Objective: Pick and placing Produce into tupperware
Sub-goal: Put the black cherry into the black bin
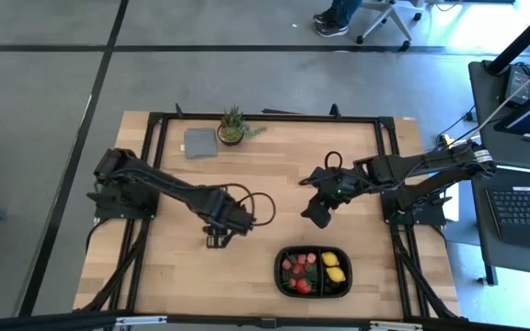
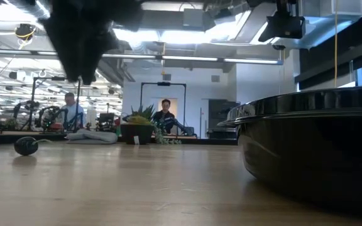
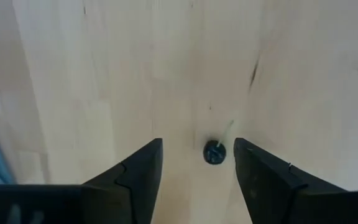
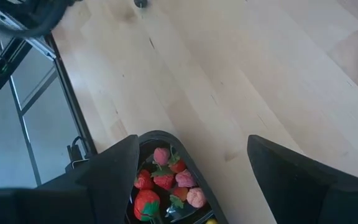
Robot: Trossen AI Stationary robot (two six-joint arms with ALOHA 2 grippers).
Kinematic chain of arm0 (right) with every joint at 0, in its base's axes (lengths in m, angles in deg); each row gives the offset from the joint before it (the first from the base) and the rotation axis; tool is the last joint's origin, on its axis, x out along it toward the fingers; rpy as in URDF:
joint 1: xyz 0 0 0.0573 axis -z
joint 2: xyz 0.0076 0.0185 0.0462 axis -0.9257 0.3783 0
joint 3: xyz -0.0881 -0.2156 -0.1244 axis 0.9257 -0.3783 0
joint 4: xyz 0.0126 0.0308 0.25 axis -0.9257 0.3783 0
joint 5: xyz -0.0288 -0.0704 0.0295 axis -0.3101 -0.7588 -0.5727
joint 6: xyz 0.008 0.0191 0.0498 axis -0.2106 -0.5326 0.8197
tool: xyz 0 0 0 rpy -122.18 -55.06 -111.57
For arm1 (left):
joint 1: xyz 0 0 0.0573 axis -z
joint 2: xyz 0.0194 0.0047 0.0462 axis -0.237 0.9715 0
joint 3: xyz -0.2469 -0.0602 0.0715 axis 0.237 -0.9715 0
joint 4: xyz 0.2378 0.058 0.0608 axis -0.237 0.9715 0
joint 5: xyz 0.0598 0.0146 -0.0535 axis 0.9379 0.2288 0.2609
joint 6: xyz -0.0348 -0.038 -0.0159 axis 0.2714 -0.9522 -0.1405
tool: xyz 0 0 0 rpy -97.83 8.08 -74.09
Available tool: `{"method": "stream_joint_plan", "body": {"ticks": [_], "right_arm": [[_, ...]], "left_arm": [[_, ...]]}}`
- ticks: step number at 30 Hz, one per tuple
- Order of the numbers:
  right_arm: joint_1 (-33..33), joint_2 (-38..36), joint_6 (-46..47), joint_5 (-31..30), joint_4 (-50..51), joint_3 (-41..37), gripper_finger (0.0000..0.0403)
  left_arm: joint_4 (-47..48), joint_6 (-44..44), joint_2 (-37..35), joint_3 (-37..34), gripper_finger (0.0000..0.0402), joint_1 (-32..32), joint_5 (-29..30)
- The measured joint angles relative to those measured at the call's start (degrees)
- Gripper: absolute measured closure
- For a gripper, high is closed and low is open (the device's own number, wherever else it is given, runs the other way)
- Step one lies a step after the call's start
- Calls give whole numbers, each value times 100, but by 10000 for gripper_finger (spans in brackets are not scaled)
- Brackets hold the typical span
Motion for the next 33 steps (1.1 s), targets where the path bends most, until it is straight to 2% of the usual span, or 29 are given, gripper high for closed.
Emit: {"method": "stream_joint_plan", "body": {"ticks": [8, 11, 14, 19, 28, 33], "right_arm": [[0, 0, -15, -2, -2, 0, 100], [0, 0, -25, -4, -1, 0, 100], [0, 0, -42, -7, 0, 0, 100], [0, 0, -53, -8, -5, 0, 100], [0, 0, -153, -20, -7, 0, 100], [0, 0, -155, -19, -8, 0, 100]], "left_arm": [[-1796, -213, -1000, -1934, 209, 135, 273], [-2038, -408, -1237, -2423, 208, 222, 523], [-2084, -552, -1336, -2766, 211, 283, 525], [-2136, -555, -1360, -2971, 219, 384, -14], [-2356, -524, -1360, -2978, 227, 476, -307], [-2417, -130, -1360, -2978, 225, 476, -600]]}}
